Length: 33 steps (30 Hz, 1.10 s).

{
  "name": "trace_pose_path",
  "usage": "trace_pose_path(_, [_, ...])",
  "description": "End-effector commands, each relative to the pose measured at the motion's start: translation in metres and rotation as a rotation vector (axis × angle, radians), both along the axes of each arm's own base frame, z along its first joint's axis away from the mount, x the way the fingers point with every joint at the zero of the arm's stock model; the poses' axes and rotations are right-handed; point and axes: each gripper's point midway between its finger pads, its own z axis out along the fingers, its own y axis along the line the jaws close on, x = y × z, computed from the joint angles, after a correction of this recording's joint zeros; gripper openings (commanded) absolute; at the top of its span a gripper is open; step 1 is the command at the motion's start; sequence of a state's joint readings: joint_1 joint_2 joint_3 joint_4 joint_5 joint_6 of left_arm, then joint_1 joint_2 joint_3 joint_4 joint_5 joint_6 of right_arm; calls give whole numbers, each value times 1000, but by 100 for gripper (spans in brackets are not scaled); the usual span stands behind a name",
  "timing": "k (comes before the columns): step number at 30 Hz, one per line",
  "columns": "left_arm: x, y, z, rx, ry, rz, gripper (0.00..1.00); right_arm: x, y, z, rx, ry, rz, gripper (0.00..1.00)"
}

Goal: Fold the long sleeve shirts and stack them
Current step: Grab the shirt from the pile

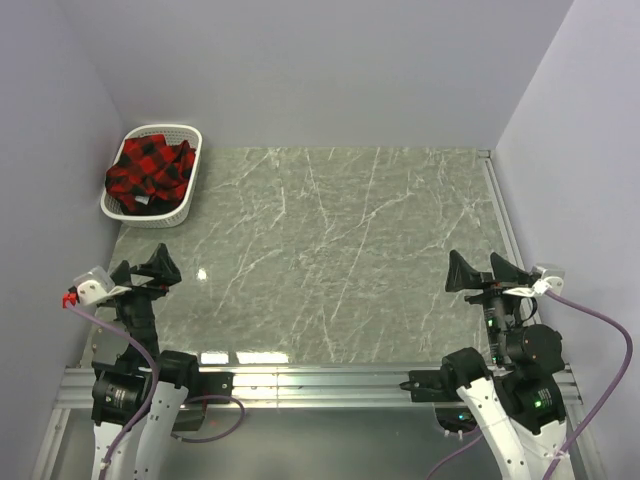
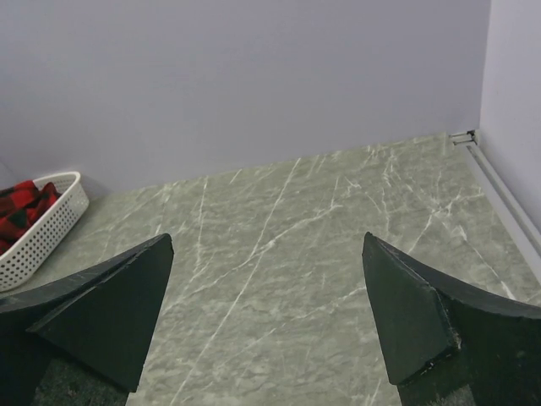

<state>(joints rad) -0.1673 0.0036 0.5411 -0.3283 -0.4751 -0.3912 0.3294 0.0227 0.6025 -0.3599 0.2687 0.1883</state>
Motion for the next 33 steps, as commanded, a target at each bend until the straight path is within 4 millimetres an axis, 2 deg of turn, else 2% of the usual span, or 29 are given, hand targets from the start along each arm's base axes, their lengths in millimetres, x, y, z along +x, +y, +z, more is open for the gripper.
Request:
trace_pose_path(1, [-17,8,15,-37,-83,31,99,0,5,10,-10,-23,25,100])
trace_pose_path(4, [-16,7,14,-39,-77,25,99,0,2,9,6,-25,13,100])
trace_pose_path(10, [-6,-1,11,-35,-33,-11,99,4,13,8,-17,8,62,100])
trace_pose_path(13, [12,-8,4,-48,39,-36,99,9,17,4,-17,57,73,100])
trace_pose_path(16, [31,-18,2,-75,104,-70,99,15,31,-2,-43,126,137,100])
trace_pose_path(19, [56,-28,-4,-98,189,-94,99,24,38,-10,-11,211,151,100])
trace_pose_path(21, [77,-35,-12,-116,272,-104,99,31,45,-23,-7,288,167,100])
trace_pose_path(24, [109,-47,-21,-125,379,-132,99,35,57,-29,-13,349,220,100])
trace_pose_path(27, [143,-51,-30,-116,485,-111,99,39,62,-32,-1,384,235,100])
trace_pose_path(31, [191,-34,-35,-136,547,-38,99,42,71,-37,15,415,270,100])
trace_pose_path(33, [217,-12,-41,-185,552,10,99,40,83,-38,30,426,333,100])
